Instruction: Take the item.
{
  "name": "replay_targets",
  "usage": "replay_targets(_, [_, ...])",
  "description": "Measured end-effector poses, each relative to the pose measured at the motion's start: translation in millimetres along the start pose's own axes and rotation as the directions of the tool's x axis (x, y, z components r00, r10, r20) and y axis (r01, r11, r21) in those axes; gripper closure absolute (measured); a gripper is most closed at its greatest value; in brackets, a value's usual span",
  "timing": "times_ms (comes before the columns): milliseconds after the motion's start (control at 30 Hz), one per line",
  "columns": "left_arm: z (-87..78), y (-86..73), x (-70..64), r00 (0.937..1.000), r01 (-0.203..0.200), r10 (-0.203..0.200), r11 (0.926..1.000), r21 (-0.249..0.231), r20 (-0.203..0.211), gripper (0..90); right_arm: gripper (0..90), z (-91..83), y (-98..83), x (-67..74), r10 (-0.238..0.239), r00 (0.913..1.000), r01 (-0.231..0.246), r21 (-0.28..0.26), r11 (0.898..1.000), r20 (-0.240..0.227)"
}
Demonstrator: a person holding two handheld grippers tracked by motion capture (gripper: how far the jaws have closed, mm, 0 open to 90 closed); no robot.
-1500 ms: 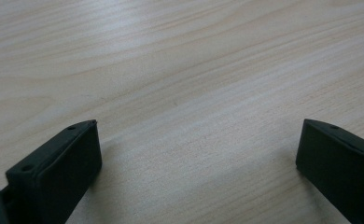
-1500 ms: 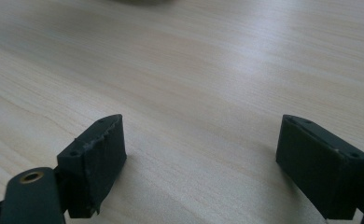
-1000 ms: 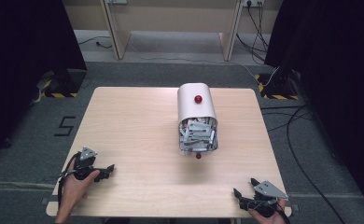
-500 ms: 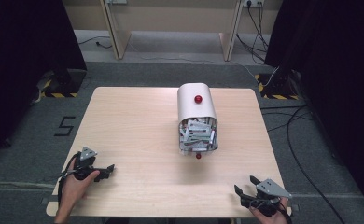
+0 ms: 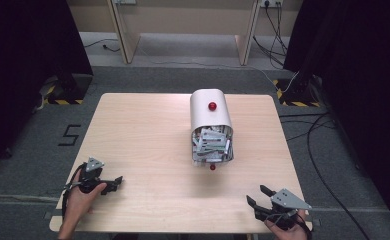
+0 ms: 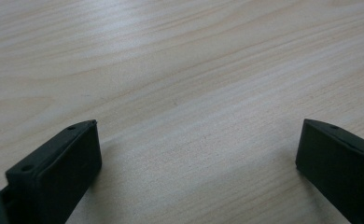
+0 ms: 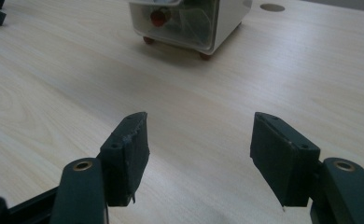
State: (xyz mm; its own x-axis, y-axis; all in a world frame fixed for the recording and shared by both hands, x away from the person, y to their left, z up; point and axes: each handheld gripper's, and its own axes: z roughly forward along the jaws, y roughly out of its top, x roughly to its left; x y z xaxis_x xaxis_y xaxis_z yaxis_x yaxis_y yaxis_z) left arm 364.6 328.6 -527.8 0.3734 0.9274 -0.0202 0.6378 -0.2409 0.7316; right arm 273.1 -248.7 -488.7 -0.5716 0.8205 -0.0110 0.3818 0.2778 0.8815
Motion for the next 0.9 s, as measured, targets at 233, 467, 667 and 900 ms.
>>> replay_targets(233, [0.0, 0.0, 0.0, 1.0000, 0.000, 0.000, 1.0000, 0.000, 0.000, 0.0, 39.3, -1.3, 13.2, 2.9, -0.027, 0.9996, 0.026, -0.027, 0.999, -0.010])
replay_targets(467, [0.0, 0.0, 0.0, 1.0000, 0.000, 0.000, 1.0000, 0.000, 0.000, 0.0, 40.6, -2.5, 19.8, 1.5, -0.028, 0.9996, 0.028, -0.040, 0.999, 0.001])
replay_targets(667, [0.0, 0.0, 0.0, 1.0000, 0.000, 0.000, 1.0000, 0.000, 0.000, 0.0, 41.0, -5.2, 30.0, 0.5, -0.039, 0.9992, 0.039, -0.053, 0.998, 0.000])
replay_targets(900, [0.0, 0.0, 0.0, 1.0000, 0.000, 0.000, 1.0000, 0.000, 0.000, 0.0, 41.2, 1.0, 48.2, 8.0, -0.065, 0.9978, 0.064, -0.051, 0.997, -0.013])
